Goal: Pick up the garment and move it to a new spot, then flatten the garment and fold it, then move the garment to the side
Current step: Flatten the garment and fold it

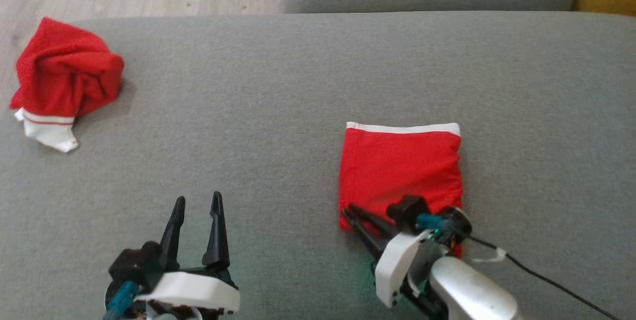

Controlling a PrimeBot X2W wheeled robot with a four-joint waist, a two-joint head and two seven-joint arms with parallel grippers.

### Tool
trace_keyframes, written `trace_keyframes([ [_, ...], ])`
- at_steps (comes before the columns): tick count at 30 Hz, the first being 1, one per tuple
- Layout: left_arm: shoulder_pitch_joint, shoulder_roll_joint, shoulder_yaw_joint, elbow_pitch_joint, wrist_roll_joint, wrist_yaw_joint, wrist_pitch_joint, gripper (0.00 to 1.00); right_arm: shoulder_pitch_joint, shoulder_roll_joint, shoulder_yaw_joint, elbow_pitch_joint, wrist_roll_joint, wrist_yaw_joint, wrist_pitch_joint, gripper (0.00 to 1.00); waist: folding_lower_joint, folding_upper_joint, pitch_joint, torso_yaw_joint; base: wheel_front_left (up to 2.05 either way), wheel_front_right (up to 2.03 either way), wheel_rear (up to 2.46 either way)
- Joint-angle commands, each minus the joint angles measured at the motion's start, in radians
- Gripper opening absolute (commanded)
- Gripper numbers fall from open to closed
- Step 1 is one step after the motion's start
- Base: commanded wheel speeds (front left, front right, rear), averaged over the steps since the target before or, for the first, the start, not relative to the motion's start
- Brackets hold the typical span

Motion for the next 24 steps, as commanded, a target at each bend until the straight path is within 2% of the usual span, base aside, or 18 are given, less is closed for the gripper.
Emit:
trace_keyframes([
  [1, -0.048, 0.008, 0.034, -0.023, 0.001, 0.001, -0.012, 1.00, -0.041, 0.004, -0.023, -0.045, 0.018, 0.008, -0.046, 0.31, 0.0000, 0.0000, -0.010, -0.024, 0.00, 0.00, 0.00],
  [2, -0.049, 0.009, 0.034, -0.022, 0.002, 0.001, -0.013, 1.00, -0.041, 0.002, -0.046, -0.053, 0.021, 0.008, -0.063, 0.45, 0.0000, 0.0000, -0.014, -0.032, 0.00, 0.00, 0.00],
  [3, -0.049, 0.009, 0.034, -0.022, 0.002, 0.001, -0.013, 1.00, -0.041, 0.002, -0.046, -0.053, 0.021, 0.008, -0.063, 0.45, 0.0000, 0.0000, -0.014, -0.032, 0.00, 0.00, 0.00],
  [5, -0.050, 0.008, 0.033, -0.020, 0.004, 0.000, -0.015, 1.00, -0.035, -0.001, -0.098, -0.071, 0.018, 0.008, -0.094, 0.88, 0.0000, 0.0000, -0.025, -0.048, 0.00, 0.00, 0.00],
  [6, -0.050, 0.007, 0.033, -0.018, 0.005, -0.001, -0.016, 1.00, -0.028, -0.002, -0.128, -0.080, 0.013, 0.008, -0.108, 1.00, 0.0000, 0.0000, -0.031, -0.056, 0.00, 0.00, 0.00],
  [11, -0.048, 0.001, 0.034, 0.004, 0.010, -0.003, -0.023, 1.00, 0.039, -0.002, -0.304, -0.137, -0.044, 0.008, -0.143, 1.00, 0.0000, 0.0000, -0.062, -0.090, 0.00, 0.00, 0.00],
  [17, -0.027, 0.001, 0.043, 0.036, 0.032, -0.005, -0.033, 1.00, 0.175, 0.028, -0.512, -0.246, -0.140, 0.008, -0.144, 1.00, 0.0000, 0.0000, -0.093, -0.114, 0.00, 0.00, 0.00],
  [21, -0.002, 0.003, 0.058, 0.051, 0.050, -0.009, -0.037, 1.00, 0.263, 0.045, -0.594, -0.325, -0.176, 0.008, -0.126, 1.00, 0.0000, 0.0000, -0.104, -0.122, 0.00, 0.00, 0.00],
  [24, 0.017, 0.004, 0.073, 0.059, 0.058, -0.012, -0.038, 1.00, 0.307, 0.049, -0.618, -0.373, -0.190, 0.008, -0.107, 1.00, 0.0000, 0.0000, -0.109, -0.125, 0.00, 0.00, 0.00],
])
